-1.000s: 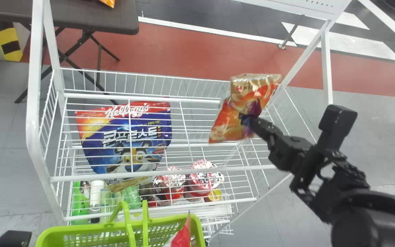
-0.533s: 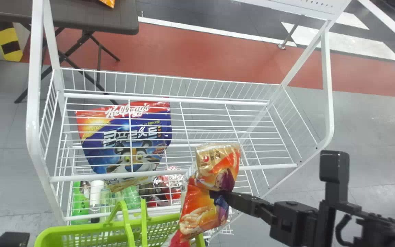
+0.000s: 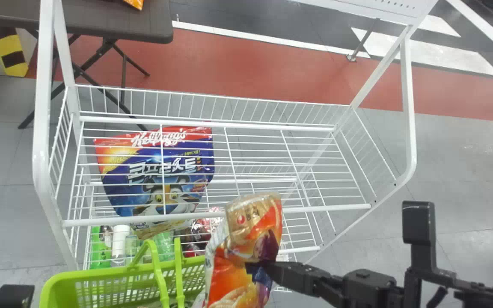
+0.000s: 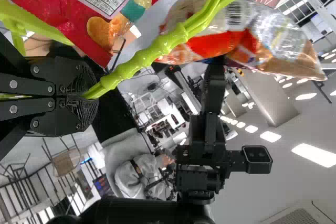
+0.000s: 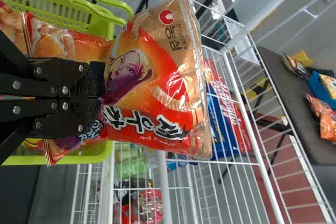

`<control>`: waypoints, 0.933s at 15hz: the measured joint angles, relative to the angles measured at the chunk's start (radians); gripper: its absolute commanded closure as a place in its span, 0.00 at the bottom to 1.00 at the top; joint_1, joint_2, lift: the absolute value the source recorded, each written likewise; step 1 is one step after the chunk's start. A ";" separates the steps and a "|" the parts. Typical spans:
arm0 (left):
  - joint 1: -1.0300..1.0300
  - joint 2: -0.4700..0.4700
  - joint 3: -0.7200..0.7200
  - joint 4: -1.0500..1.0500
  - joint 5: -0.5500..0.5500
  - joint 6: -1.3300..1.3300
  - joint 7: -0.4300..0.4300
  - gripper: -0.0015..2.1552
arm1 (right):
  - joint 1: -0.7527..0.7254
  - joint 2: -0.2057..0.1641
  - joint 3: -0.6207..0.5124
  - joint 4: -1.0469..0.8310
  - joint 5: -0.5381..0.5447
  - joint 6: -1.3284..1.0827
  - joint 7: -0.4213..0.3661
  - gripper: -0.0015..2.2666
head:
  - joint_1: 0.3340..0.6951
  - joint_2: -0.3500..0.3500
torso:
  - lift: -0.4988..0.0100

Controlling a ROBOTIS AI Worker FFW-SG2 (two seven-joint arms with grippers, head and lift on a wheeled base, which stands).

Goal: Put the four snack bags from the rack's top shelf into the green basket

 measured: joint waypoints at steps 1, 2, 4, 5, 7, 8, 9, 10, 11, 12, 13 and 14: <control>0.000 0.000 0.006 -0.004 0.002 -0.002 0.000 0.82 | 0.009 -0.008 0.012 0.000 0.003 0.000 -0.002 0.94 | 1.00 0.00 | 0.98; 0.000 0.000 0.011 -0.008 0.003 -0.002 0.000 0.82 | 0.016 -0.015 0.028 0.001 0.008 0.000 -0.005 0.94 | 1.00 0.00 | 0.98; -0.001 0.000 0.016 -0.017 0.004 0.000 -0.002 0.82 | 0.031 -0.036 0.104 0.013 0.035 0.000 -0.014 0.94 | 1.00 0.00 | 0.98; -0.001 0.000 0.016 -0.018 0.004 0.001 -0.002 0.82 | 0.041 -0.050 0.153 0.022 0.052 0.000 -0.025 0.94 | 1.00 0.00 | 0.98; -0.001 0.000 0.016 -0.019 0.006 0.001 -0.004 0.82 | 0.073 -0.092 0.309 0.051 0.117 0.000 -0.069 0.94 | 1.00 0.00 | 0.98; 0.000 0.000 0.015 -0.021 0.007 0.001 -0.005 0.82 | 0.084 -0.114 0.379 0.068 0.150 0.000 -0.092 0.94 | 1.00 0.00 | 0.98; 0.000 0.000 0.013 -0.024 0.007 0.001 -0.007 0.82 | 0.090 -0.134 0.443 0.089 0.184 0.000 -0.110 0.94 | 1.00 0.00 | 0.98; 0.001 0.000 0.011 -0.027 0.007 0.001 -0.008 0.82 | 0.091 -0.147 0.486 0.114 0.214 0.000 -0.125 0.94 | 1.00 0.00 | 0.98; 0.003 0.000 0.009 -0.028 0.007 0.001 -0.009 0.82 | 0.087 -0.154 0.509 0.139 0.237 0.000 -0.142 0.93 | 1.00 0.00 | 0.98; 0.004 0.000 0.009 -0.029 0.007 0.001 -0.010 0.82 | 0.082 -0.158 0.518 0.158 0.253 0.000 -0.155 0.86 | 1.00 0.00 | 0.98; 0.006 0.000 0.009 -0.029 0.007 0.001 -0.011 0.82 | 0.078 -0.159 0.519 0.172 0.267 0.000 -0.166 0.67 | 1.00 0.00 | 0.98; 0.006 0.000 0.009 -0.029 0.007 0.001 -0.011 0.82 | 0.077 -0.160 0.513 0.177 0.273 0.000 -0.168 0.09 | 1.00 0.00 | 0.98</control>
